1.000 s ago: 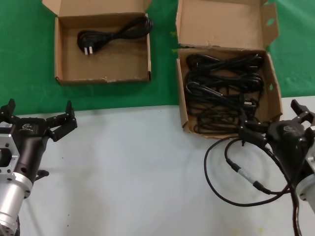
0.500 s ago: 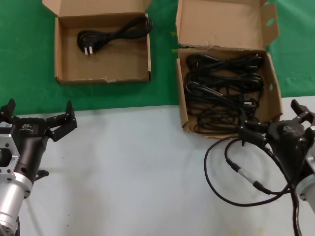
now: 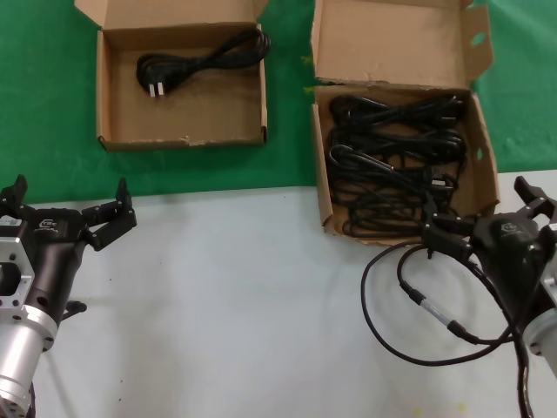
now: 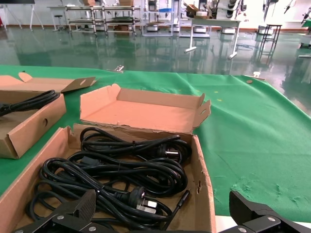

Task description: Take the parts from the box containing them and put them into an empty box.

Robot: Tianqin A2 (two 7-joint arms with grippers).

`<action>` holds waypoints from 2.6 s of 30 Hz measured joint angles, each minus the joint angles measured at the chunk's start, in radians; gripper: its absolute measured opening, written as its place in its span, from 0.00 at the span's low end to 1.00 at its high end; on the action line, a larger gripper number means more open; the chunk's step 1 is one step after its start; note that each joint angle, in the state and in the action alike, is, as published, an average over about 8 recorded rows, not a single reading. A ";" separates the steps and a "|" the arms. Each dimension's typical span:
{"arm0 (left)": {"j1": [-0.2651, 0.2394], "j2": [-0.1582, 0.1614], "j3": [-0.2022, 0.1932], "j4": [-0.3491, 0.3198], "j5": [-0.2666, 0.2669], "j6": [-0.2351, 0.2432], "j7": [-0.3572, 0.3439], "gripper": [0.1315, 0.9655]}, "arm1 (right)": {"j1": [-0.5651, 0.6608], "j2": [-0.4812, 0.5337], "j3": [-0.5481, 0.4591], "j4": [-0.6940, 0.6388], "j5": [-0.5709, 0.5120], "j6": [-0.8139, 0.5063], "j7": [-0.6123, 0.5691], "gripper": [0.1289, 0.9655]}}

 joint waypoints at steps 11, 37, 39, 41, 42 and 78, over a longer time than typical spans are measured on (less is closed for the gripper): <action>0.000 0.000 0.000 0.000 0.000 0.000 0.000 1.00 | 0.000 0.000 0.000 0.000 0.000 0.000 0.000 1.00; 0.000 0.000 0.000 0.000 0.000 0.000 0.000 1.00 | 0.000 0.000 0.000 0.000 0.000 0.000 0.000 1.00; 0.000 0.000 0.000 0.000 0.000 0.000 0.000 1.00 | 0.000 0.000 0.000 0.000 0.000 0.000 0.000 1.00; 0.000 0.000 0.000 0.000 0.000 0.000 0.000 1.00 | 0.000 0.000 0.000 0.000 0.000 0.000 0.000 1.00; 0.000 0.000 0.000 0.000 0.000 0.000 0.000 1.00 | 0.000 0.000 0.000 0.000 0.000 0.000 0.000 1.00; 0.000 0.000 0.000 0.000 0.000 0.000 0.000 1.00 | 0.000 0.000 0.000 0.000 0.000 0.000 0.000 1.00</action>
